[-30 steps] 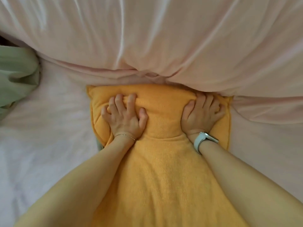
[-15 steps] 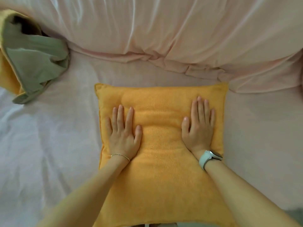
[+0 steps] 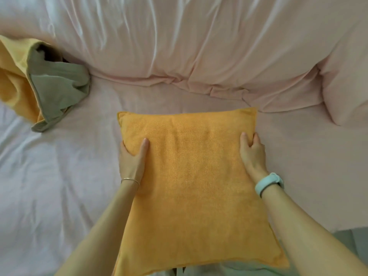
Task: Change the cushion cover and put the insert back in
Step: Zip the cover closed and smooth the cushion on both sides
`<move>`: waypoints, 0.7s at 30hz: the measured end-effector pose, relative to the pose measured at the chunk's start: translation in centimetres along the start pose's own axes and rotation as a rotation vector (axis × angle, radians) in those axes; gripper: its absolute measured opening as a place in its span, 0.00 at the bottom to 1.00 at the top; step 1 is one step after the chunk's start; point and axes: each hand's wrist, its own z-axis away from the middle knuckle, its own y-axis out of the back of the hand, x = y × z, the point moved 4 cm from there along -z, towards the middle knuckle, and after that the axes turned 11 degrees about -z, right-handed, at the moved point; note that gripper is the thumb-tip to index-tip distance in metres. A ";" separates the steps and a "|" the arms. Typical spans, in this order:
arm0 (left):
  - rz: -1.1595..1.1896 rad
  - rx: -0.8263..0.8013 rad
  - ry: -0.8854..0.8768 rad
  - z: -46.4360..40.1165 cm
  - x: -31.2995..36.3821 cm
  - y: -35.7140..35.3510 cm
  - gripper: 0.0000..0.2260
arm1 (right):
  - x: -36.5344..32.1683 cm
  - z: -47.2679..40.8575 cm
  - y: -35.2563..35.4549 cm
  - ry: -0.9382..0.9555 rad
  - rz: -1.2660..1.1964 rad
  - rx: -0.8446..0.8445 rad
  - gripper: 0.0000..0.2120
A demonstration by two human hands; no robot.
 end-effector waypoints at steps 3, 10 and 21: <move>-0.003 0.095 -0.104 0.8 3.4 2.4 0.45 | -4.1 0.8 1.3 0.145 -0.130 0.073 0.30; 0.396 0.240 -0.322 2.5 13.8 10.4 0.41 | -15.2 5.8 7.0 0.383 -0.515 0.240 0.16; -0.089 0.609 -0.485 8.6 15.3 19.2 0.20 | -20.1 15.3 9.1 0.975 -0.109 0.569 0.19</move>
